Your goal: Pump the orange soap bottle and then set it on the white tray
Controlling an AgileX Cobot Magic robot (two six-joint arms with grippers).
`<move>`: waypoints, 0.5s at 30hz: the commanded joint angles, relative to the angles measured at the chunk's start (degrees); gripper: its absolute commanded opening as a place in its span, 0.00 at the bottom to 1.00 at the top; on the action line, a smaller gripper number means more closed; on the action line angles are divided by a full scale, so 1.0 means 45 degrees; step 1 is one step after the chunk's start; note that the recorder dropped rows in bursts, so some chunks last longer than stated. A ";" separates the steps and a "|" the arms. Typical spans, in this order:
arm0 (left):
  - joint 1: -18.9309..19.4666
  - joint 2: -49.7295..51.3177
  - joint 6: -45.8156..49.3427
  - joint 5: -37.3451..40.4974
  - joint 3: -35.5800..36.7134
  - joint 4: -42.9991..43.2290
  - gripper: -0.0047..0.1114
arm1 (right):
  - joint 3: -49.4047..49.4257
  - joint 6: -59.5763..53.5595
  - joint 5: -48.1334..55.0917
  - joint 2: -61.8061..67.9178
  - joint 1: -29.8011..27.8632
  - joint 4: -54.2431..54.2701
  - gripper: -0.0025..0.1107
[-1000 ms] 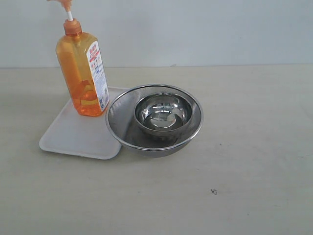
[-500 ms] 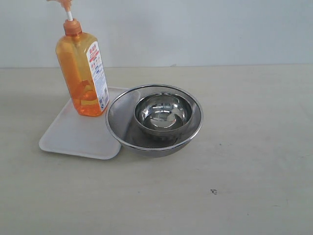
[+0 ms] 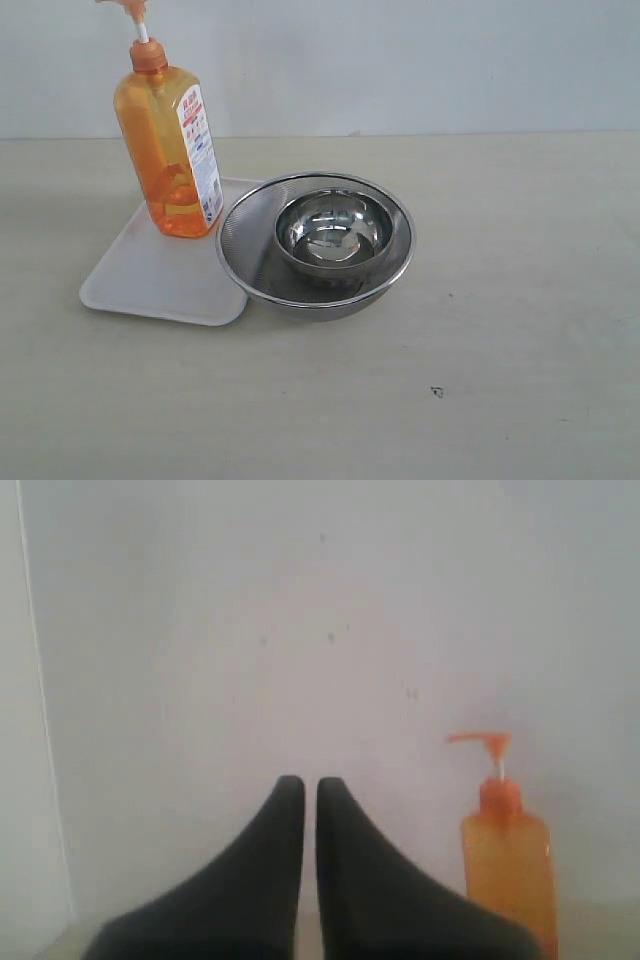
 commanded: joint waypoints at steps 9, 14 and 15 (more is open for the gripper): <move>-0.0015 -0.0021 -0.1197 0.1488 0.2249 -0.1704 0.08 | -0.0005 0.0005 -0.0155 -0.0052 -0.0044 -0.0054 0.02; -0.0015 -0.0021 -0.1571 0.2649 0.2249 -0.1489 0.08 | -0.0005 0.0005 -0.0155 -0.0052 -0.0044 -0.0054 0.02; -0.0015 -0.0021 -0.1571 0.2774 0.2249 -0.1348 0.08 | -0.0005 0.0005 -0.0155 -0.0052 -0.0044 -0.0054 0.02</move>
